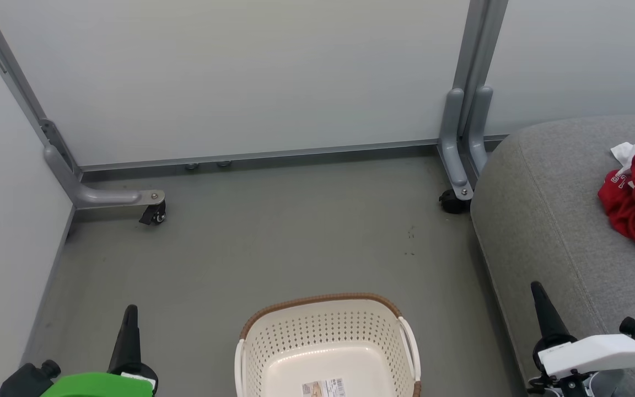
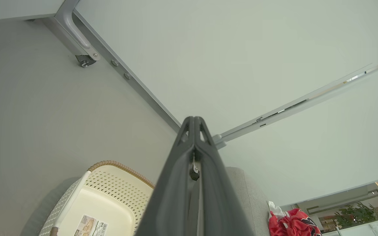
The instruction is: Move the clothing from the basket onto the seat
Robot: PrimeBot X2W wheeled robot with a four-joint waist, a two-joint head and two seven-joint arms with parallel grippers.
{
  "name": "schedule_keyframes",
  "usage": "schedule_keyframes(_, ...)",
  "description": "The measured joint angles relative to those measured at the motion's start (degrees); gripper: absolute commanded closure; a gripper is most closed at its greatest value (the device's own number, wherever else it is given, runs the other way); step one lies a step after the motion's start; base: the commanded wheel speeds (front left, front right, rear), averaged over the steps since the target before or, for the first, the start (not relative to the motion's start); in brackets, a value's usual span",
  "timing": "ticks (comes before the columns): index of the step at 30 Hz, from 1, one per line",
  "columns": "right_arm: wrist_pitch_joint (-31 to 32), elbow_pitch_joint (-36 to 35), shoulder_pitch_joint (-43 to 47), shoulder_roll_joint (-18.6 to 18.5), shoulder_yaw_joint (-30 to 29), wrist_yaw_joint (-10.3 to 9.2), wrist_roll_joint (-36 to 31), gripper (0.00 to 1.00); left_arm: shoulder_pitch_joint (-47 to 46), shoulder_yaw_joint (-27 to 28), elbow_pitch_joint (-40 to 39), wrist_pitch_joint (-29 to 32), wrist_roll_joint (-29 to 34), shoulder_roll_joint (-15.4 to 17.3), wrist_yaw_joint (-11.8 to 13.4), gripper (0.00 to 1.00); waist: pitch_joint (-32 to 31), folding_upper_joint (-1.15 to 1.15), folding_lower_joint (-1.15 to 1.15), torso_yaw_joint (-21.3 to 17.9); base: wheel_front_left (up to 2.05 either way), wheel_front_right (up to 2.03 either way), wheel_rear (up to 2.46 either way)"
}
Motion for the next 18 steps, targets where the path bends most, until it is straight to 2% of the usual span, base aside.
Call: schedule_keyframes(18, 2.61, 0.79, -2.21, -0.01, -1.21, 0.00, 10.22, 1.00, -2.99, 1.46, 0.96, 2.61, -10.11, 0.03, -0.14, 1.00, 1.30, 0.00, 0.00, -0.12, 0.00, 0.00, 0.00)
